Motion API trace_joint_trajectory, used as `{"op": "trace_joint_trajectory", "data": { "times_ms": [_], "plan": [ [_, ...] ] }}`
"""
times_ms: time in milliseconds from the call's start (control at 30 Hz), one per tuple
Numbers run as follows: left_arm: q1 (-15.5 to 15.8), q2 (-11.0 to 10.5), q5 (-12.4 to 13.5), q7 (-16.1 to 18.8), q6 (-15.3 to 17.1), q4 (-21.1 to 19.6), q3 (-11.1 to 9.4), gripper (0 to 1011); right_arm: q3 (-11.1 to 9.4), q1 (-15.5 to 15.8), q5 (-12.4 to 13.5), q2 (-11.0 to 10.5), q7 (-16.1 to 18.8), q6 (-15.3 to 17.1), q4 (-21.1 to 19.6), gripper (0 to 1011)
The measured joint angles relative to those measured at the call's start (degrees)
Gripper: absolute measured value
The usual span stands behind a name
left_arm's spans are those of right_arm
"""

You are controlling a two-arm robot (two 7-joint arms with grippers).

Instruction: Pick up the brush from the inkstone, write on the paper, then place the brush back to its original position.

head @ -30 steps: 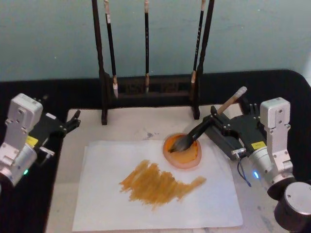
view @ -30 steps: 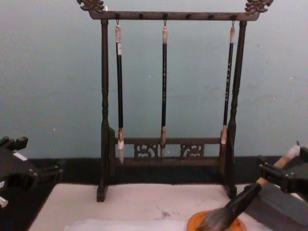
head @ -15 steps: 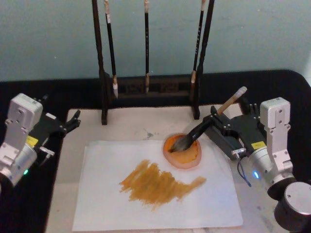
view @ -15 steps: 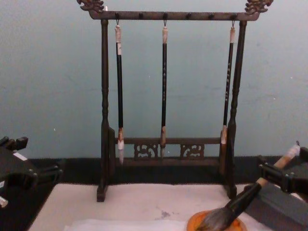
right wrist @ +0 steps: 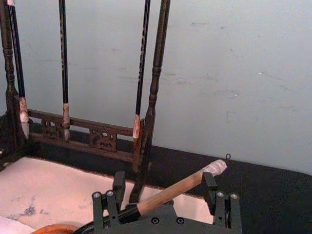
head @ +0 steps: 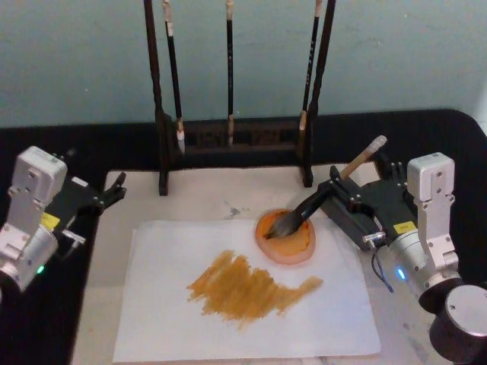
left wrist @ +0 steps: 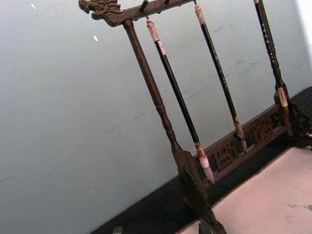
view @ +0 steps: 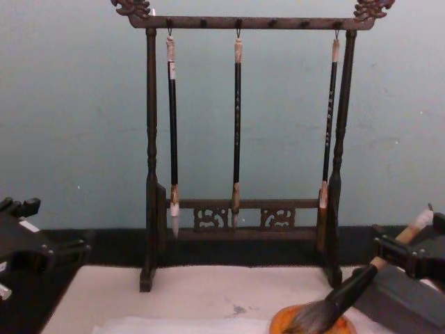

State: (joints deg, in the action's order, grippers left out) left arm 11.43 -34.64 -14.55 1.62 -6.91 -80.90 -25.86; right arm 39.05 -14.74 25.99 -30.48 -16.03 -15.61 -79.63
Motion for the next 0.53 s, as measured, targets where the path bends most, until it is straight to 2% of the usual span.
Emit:
{"op": "trace_joint_trajectory", "data": {
  "times_ms": [533],
  "plan": [
    [0.0, 0.0, 0.0, 0.0, 0.0, 0.0, 0.0, 1010, 0.0, 0.0, 0.0, 0.0, 0.0, 0.0, 0.0, 1000]
  ]
}}
